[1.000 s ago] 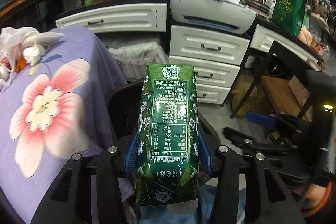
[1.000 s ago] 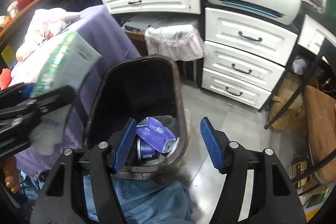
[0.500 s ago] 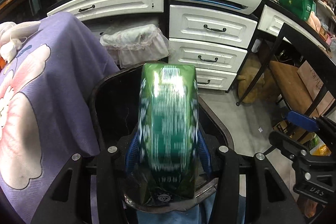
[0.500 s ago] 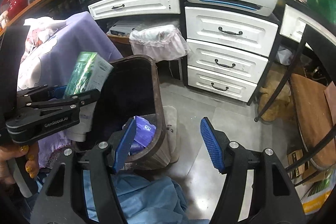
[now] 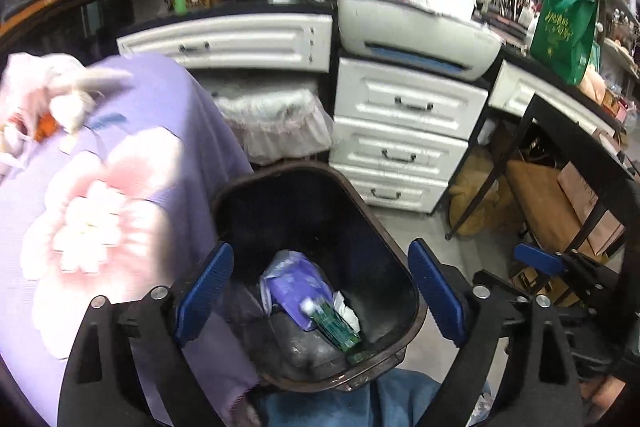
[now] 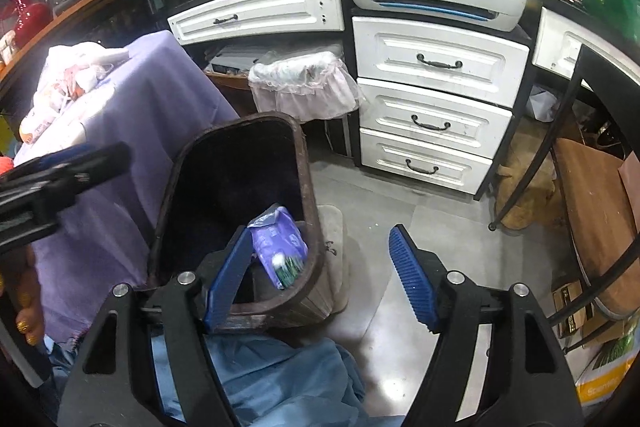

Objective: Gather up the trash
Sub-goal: 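Lower the green carton into the black bin and open the left tool, then move both tools back to the table, left tool toward the orange mesh net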

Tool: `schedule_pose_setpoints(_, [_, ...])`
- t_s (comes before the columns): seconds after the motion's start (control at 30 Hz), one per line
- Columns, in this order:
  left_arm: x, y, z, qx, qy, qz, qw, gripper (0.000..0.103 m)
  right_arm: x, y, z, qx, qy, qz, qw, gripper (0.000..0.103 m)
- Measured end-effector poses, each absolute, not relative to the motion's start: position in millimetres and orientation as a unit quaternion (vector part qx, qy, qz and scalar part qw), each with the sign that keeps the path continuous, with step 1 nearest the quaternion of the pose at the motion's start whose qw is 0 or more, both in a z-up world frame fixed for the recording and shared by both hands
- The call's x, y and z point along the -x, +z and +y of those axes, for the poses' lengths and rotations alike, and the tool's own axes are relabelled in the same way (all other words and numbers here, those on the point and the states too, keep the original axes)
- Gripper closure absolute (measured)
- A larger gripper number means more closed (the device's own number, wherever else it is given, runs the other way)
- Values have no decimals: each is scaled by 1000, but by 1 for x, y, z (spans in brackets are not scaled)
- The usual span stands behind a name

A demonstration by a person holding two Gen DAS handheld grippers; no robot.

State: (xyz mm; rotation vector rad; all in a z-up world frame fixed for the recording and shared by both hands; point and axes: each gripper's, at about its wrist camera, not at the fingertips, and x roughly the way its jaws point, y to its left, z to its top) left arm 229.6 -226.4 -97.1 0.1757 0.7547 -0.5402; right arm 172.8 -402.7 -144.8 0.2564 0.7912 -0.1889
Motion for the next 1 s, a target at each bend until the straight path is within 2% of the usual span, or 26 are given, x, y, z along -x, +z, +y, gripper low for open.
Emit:
schedule_pose_setpoints(0.3, [-206, -56, -168, -74, -220, 319, 919, 8, -180, -119, -379, -118, -54, 365, 922, 32])
schedule_pose_setpoints(1.0, [-189, -31, -24, -62, -69, 297, 950, 7, -209, -68, -295, -72, 40, 332, 940, 31])
